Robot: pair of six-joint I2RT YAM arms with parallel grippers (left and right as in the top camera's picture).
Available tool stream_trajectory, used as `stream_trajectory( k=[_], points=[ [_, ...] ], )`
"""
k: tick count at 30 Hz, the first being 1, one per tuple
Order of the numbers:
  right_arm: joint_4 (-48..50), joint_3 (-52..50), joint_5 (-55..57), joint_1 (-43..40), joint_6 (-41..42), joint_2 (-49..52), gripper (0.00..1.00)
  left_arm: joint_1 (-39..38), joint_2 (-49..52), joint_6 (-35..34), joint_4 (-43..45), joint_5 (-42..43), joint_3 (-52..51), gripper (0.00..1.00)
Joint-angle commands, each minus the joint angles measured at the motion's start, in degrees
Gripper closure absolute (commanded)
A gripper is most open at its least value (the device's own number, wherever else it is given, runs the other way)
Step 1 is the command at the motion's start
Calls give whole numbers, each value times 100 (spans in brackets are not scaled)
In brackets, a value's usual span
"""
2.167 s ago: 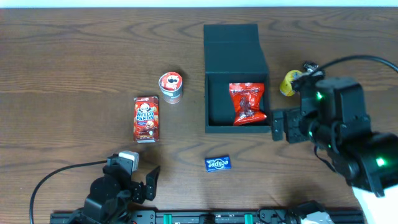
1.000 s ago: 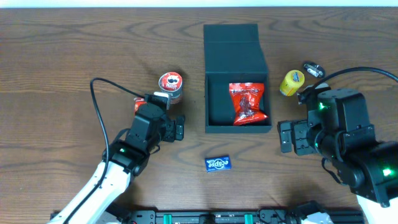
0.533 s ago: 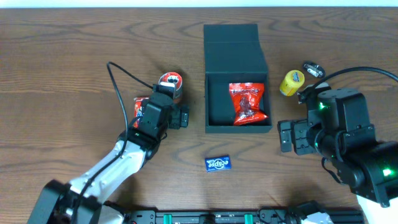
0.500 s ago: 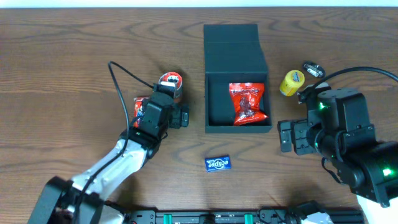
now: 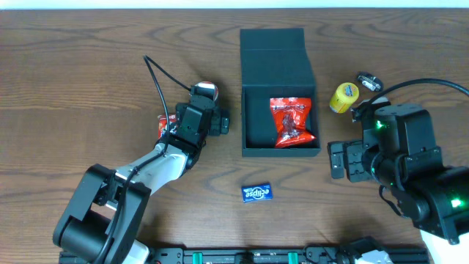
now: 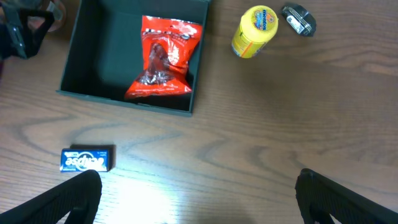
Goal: Pack container
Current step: 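Reach the left gripper to the red Pringles can, then grasp the Pringles can top with the left gripper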
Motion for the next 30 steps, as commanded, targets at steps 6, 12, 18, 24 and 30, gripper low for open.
stream_trajectory(
  k=[6,12,18,24,30],
  points=[
    [44,7,70,22,-76,-17,1,22,236,186,487,-275,140,5],
    [101,7,70,22,-79,-17,1,116,538,184,949,-273,146,5],
    [162,7,70,24,-79,-17,1,240,881,181,1108,-243,341,5],
    [173,7,70,22,-76,-17,1,240,1047,181,1108,-184,551,5],
    [170,7,70,22,-79,-17,1,240,1106,184,1163,-184,660,5]
  ],
)
